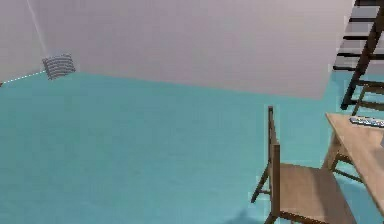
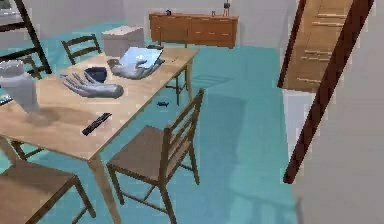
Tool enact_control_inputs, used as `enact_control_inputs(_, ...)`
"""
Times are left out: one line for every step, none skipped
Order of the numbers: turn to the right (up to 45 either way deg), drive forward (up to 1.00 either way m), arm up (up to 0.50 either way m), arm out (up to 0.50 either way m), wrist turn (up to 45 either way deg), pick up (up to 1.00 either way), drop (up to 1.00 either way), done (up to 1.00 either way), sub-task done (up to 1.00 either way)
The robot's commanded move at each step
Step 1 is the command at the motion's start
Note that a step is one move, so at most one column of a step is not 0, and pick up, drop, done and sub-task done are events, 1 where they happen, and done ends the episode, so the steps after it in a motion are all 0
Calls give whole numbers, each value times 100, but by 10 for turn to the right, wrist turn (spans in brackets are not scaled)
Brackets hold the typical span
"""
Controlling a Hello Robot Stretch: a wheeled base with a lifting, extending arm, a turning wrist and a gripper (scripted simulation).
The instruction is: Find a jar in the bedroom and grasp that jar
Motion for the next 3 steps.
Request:
enact_control_inputs(450, 0, 0, 0, 0, 0, 0, 0, 0)
enact_control_inputs(60, 0, 0, 0, 0, 0, 0, 0, 0)
enact_control_inputs(0, 50, 0, 0, 0, 0, 0, 0, 0)
